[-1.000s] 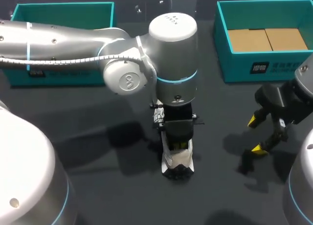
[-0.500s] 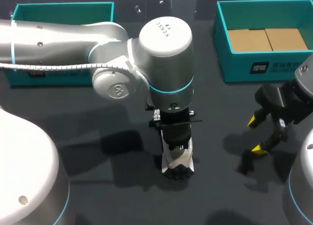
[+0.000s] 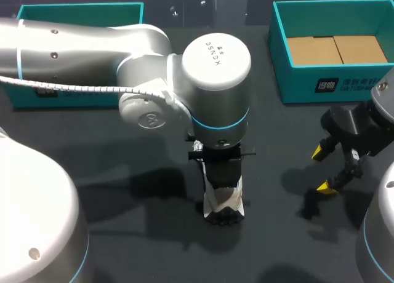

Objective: Take the shoe out of the shoebox, open the shoe tongue, remove and reinsert the insole, then place the shoe into the shoebox

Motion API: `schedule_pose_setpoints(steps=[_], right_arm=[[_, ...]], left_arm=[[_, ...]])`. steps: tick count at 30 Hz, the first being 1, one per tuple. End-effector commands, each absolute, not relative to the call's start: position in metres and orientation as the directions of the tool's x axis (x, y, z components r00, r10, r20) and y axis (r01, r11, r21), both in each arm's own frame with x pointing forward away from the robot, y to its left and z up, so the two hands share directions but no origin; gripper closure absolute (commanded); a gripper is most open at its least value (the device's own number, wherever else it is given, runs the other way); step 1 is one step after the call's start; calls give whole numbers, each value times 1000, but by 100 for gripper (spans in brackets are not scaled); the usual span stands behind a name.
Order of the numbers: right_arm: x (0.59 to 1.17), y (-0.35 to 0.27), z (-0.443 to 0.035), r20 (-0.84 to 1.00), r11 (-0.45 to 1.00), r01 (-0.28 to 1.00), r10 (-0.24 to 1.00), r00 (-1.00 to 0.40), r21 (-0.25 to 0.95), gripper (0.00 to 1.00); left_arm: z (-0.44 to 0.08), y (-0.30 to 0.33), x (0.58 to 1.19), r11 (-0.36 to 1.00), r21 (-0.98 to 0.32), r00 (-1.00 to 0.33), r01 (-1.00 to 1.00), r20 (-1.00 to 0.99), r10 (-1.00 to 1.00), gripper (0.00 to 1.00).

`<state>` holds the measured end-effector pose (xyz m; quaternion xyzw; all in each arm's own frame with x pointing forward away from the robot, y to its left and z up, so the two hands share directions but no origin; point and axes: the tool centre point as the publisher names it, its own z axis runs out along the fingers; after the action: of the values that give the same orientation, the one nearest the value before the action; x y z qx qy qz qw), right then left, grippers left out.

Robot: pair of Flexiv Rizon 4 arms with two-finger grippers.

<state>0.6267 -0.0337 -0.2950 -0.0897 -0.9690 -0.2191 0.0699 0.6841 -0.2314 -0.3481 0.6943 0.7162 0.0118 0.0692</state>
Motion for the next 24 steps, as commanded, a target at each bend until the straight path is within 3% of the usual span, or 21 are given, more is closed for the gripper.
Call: schedule_pose_setpoints(steps=[1,24], right_arm=[[625,-33,-296,172,889,205,145,-974,410,0],[625,-33,-296,172,889,205,145,-974,410,0]], left_arm=[[-350,-237,686,34,115,-26,993,-68,997,57],[-351,-235,705,75,104,-69,992,-60,996,50]])
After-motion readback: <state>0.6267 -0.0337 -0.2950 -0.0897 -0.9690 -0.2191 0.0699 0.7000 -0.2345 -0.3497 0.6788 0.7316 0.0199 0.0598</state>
